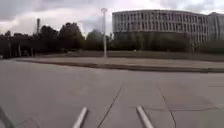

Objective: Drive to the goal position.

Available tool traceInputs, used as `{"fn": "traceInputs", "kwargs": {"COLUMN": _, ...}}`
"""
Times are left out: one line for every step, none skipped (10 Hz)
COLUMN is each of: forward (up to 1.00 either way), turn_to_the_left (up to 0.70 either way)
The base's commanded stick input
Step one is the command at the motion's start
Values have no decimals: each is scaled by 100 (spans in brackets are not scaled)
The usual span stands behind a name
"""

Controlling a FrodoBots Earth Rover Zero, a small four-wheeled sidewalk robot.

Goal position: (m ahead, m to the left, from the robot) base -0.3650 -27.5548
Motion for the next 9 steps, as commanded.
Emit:
{"fn": "traceInputs", "kwargs": {"forward": 0, "turn_to_the_left": -45}}
{"fn": "traceInputs", "kwargs": {"forward": 0, "turn_to_the_left": -45}}
{"fn": "traceInputs", "kwargs": {"forward": 0, "turn_to_the_left": -45}}
{"fn": "traceInputs", "kwargs": {"forward": 0, "turn_to_the_left": -45}}
{"fn": "traceInputs", "kwargs": {"forward": 0, "turn_to_the_left": -45}}
{"fn": "traceInputs", "kwargs": {"forward": 0, "turn_to_the_left": -45}}
{"fn": "traceInputs", "kwargs": {"forward": 0, "turn_to_the_left": -45}}
{"fn": "traceInputs", "kwargs": {"forward": 0, "turn_to_the_left": -45}}
{"fn": "traceInputs", "kwargs": {"forward": 0, "turn_to_the_left": -45}}
